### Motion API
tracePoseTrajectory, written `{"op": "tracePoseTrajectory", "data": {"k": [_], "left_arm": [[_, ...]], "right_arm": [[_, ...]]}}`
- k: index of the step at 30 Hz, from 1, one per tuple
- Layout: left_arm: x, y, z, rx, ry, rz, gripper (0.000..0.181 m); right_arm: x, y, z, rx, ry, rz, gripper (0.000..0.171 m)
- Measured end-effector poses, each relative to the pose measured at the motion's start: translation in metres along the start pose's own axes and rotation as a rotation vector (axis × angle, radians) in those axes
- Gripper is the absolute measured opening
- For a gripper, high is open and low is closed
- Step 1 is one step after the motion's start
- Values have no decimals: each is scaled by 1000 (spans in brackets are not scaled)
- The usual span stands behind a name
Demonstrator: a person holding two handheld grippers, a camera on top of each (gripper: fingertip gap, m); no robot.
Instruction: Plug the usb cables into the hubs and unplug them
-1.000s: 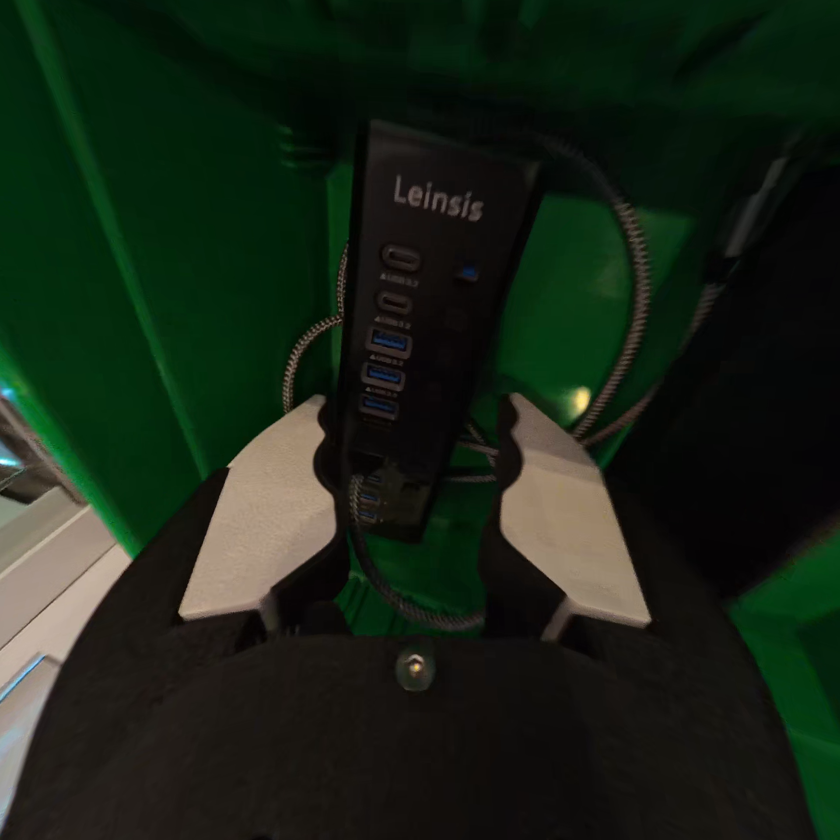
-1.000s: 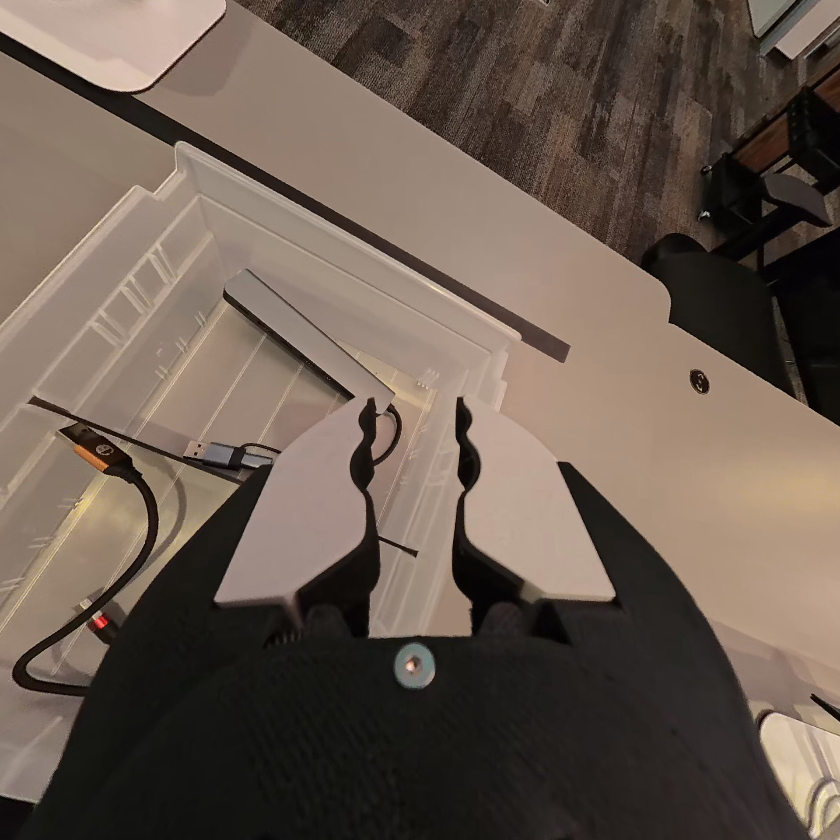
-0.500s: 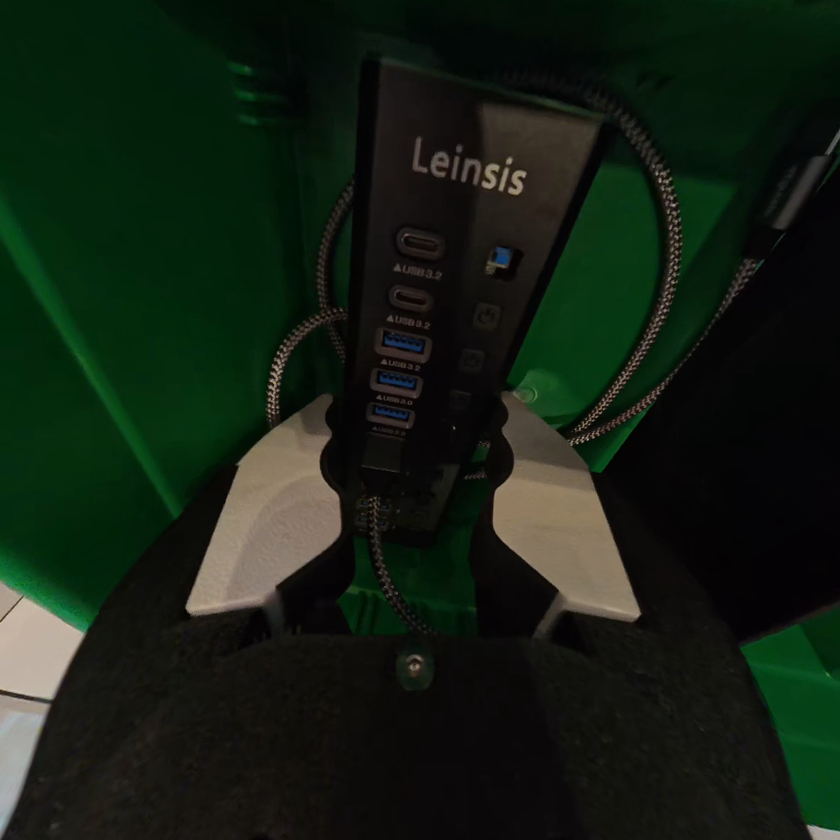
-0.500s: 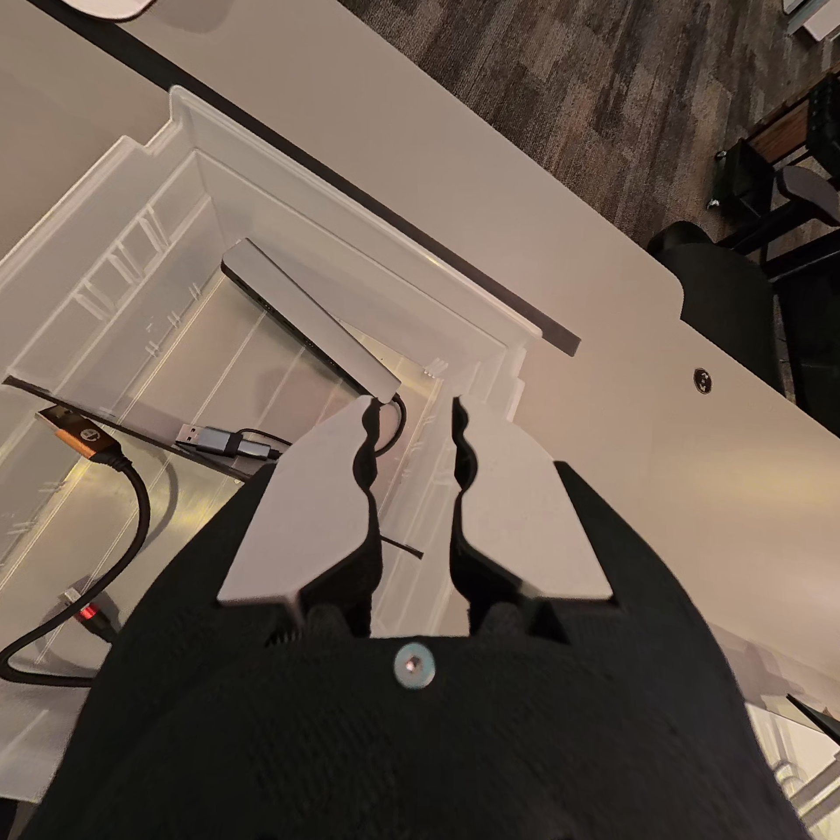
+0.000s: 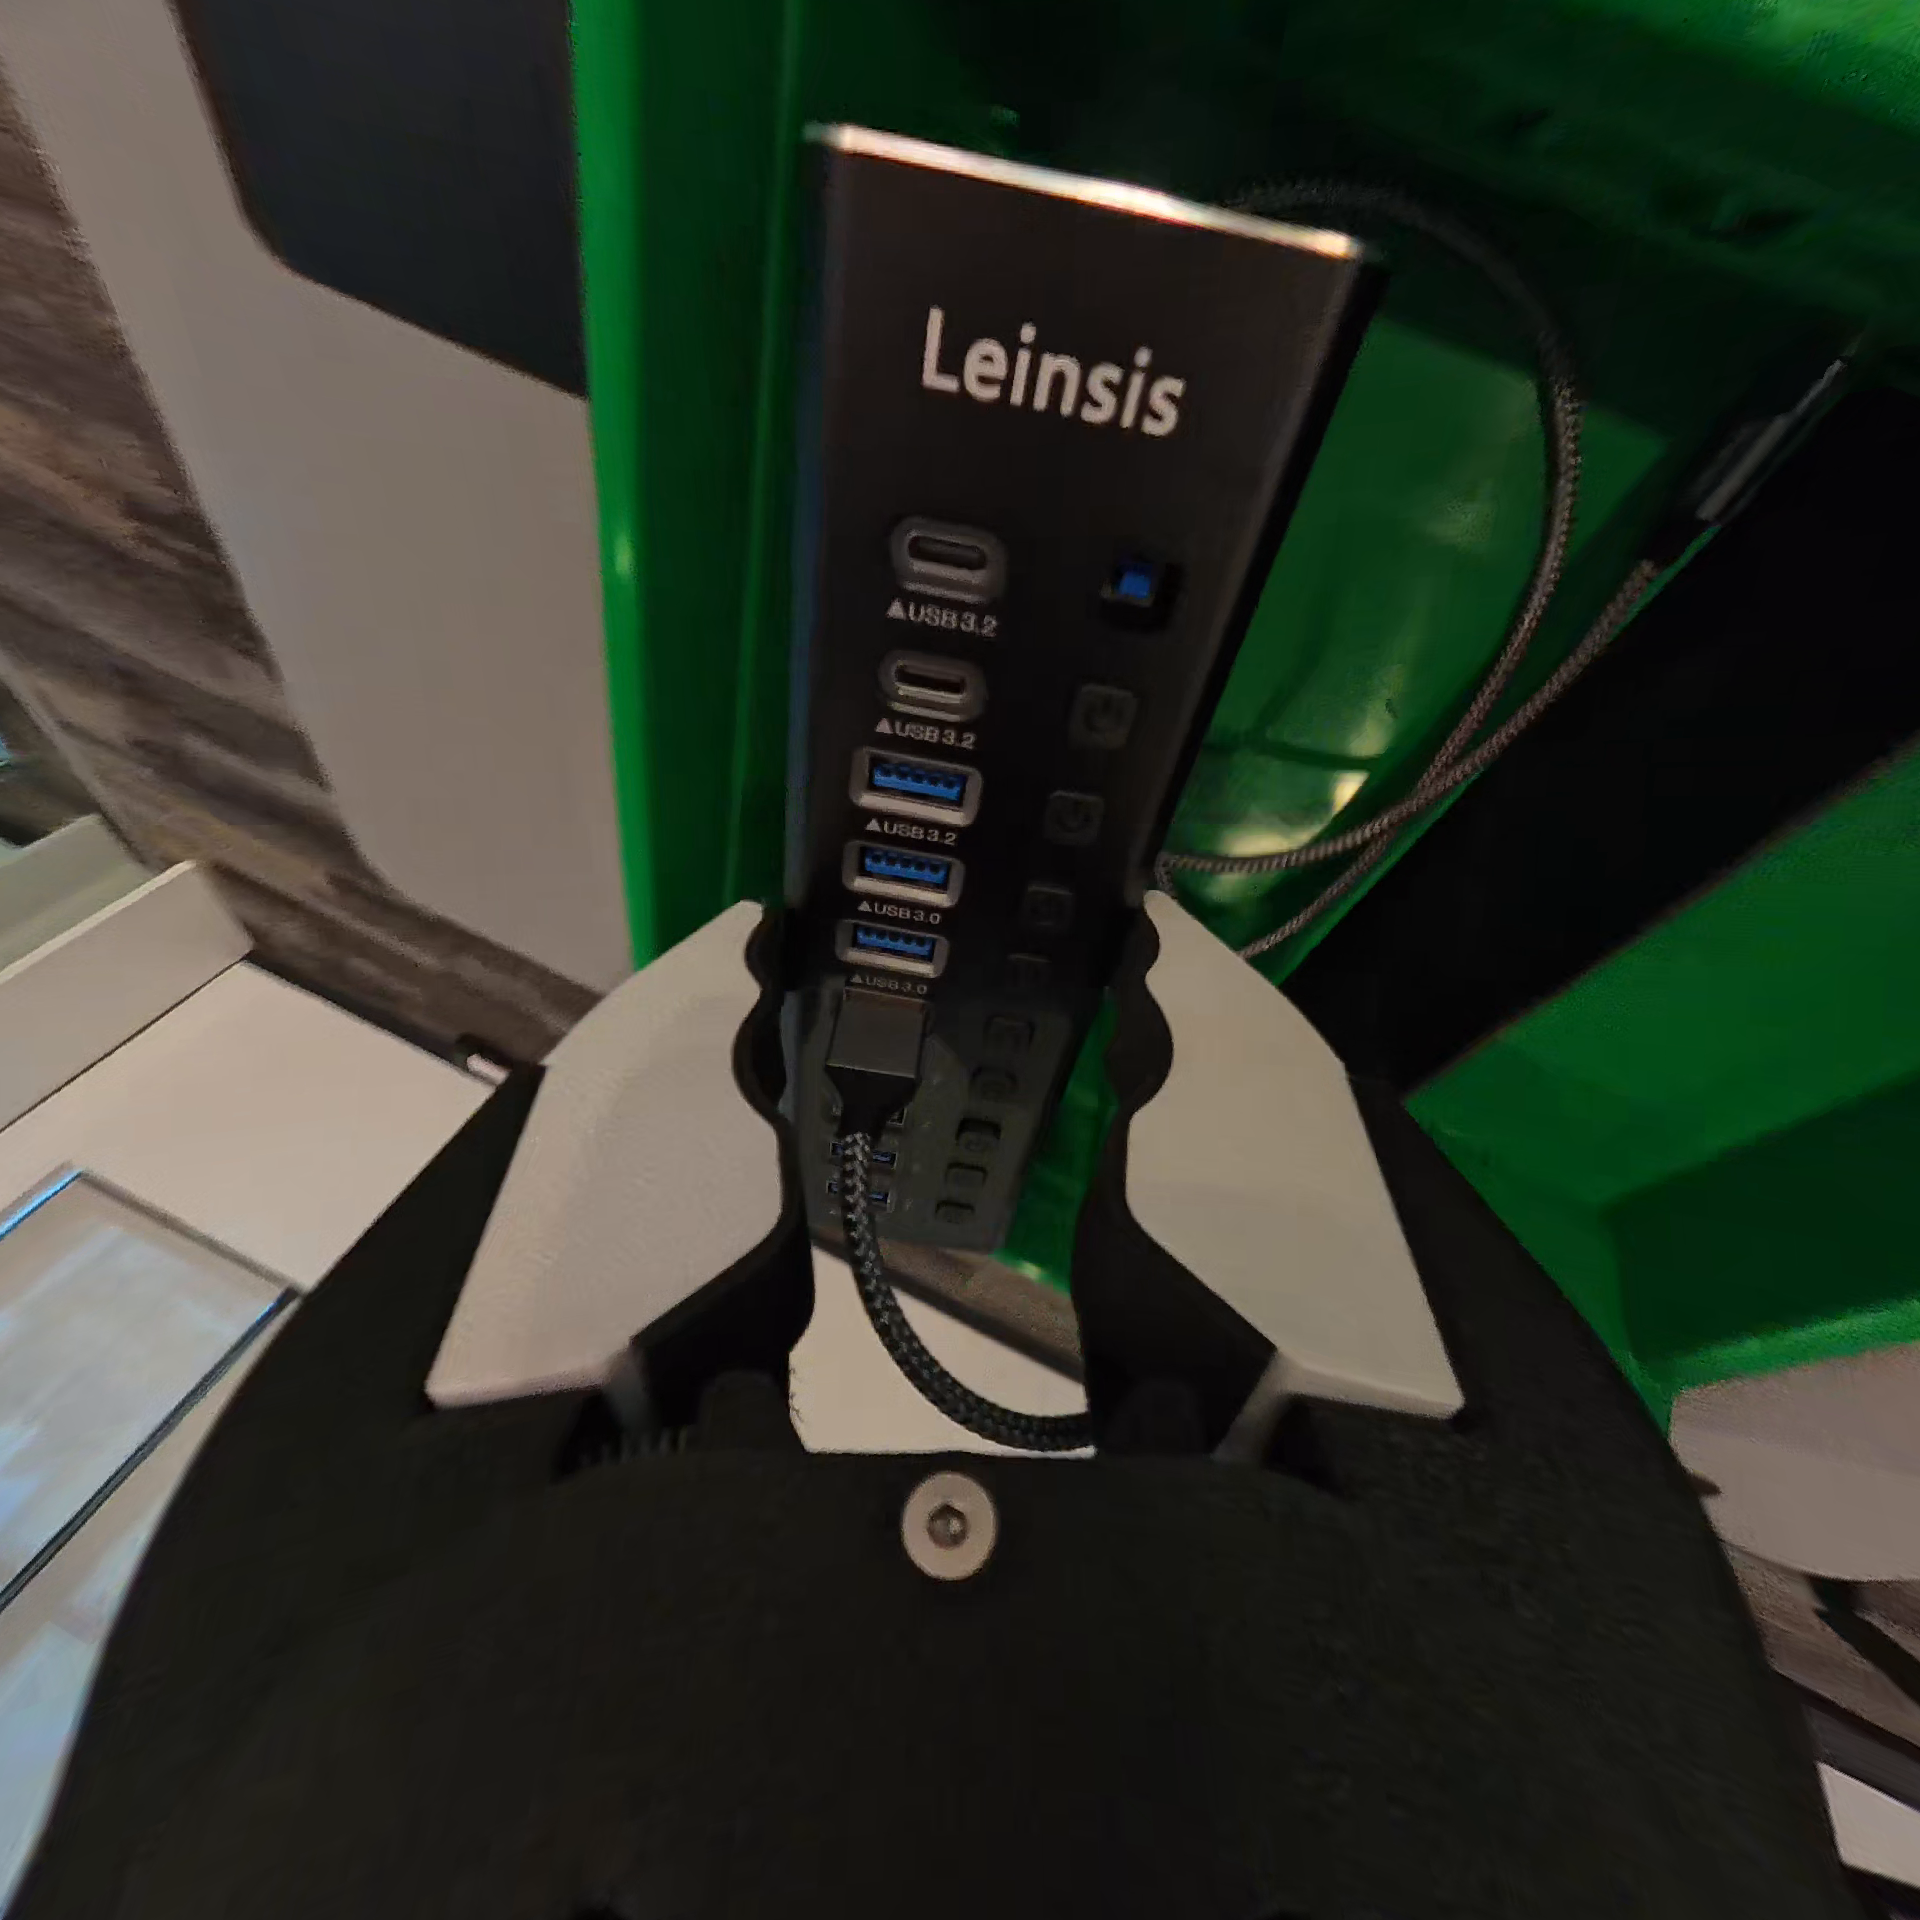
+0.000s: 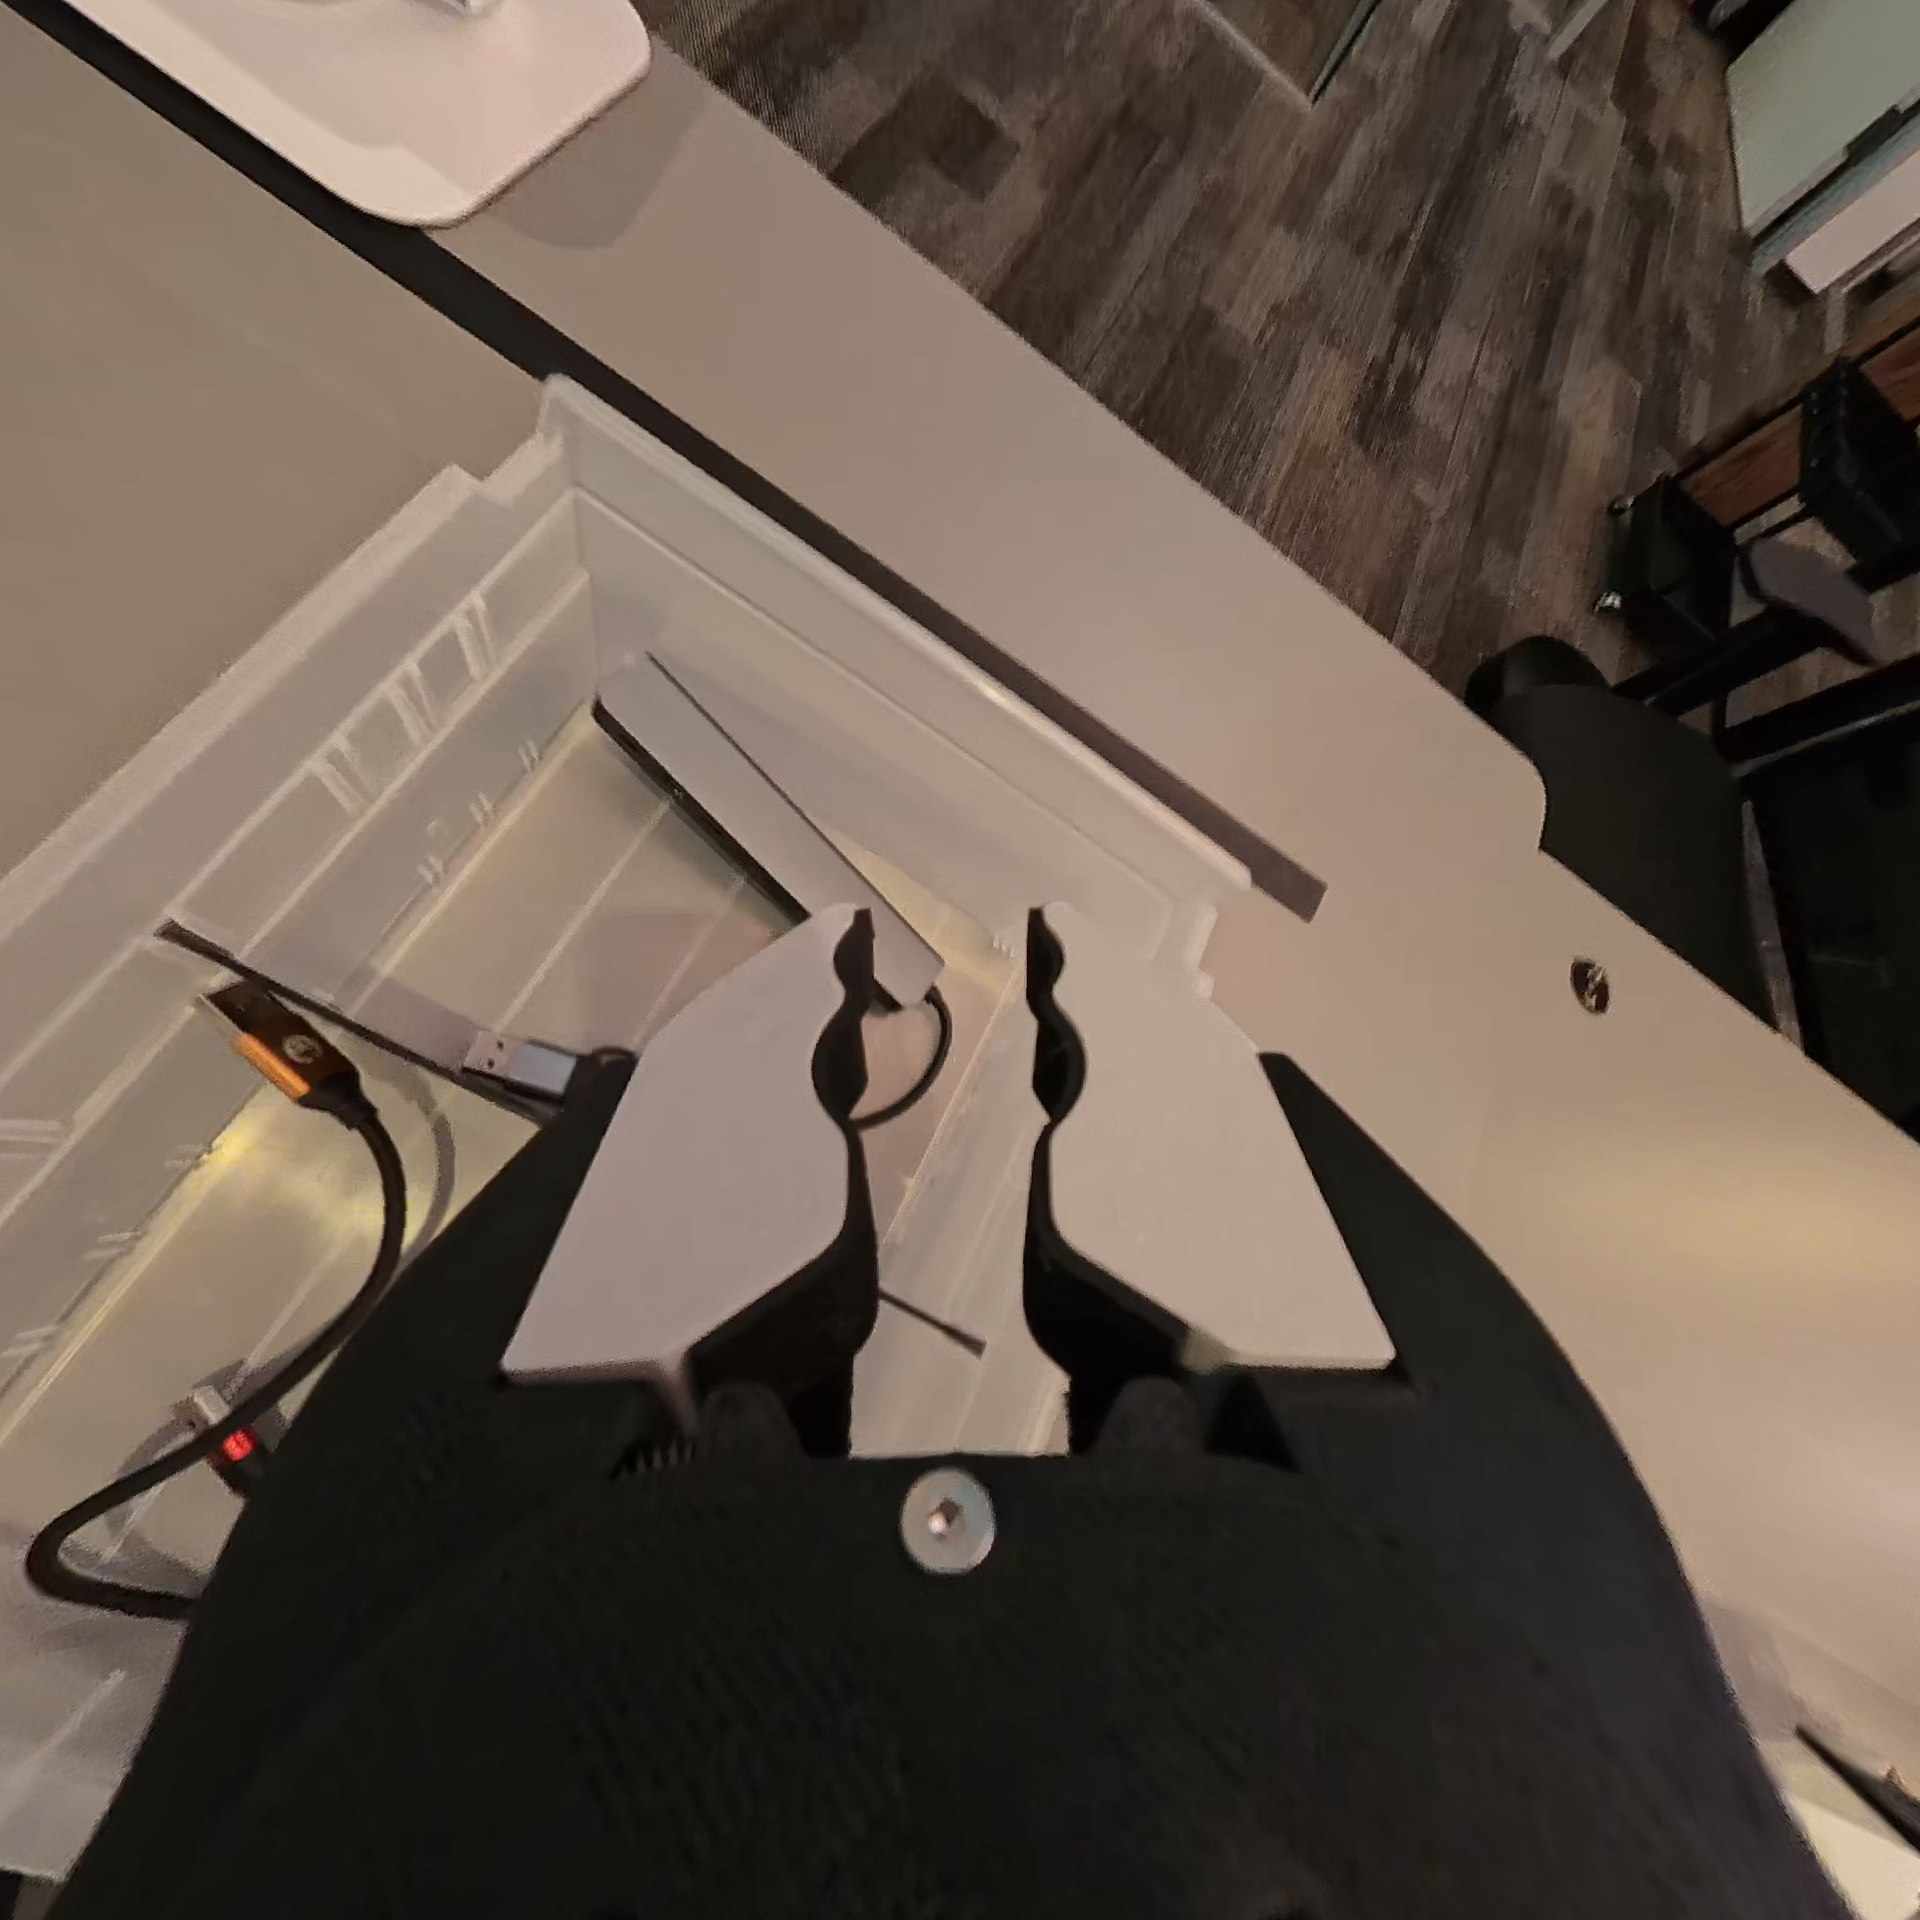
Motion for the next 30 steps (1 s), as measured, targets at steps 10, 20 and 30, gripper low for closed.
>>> {"op": "tracePoseTrajectory", "data": {"k": [10,20,30], "left_arm": [[-127,20,-13,-9,-178,-50,61],[-257,-33,-71,121,-317,-96,61],[-289,-103,-111,195,-404,-118,61]], "right_arm": [[-80,-134,110,-259,-122,-727,33],[-139,-182,261,-357,-384,-1107,90],[-132,-174,270,-477,-340,-982,78]]}}
Point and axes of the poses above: each gripper's, where its closed fingertips meet, x out along the fingers, y out of its underside, z = x × y across the jaws, the point moved 3 cm from there along -x, back along the fingers, and after that the axes turned 13 degrees about z, right-handed, at the moved point
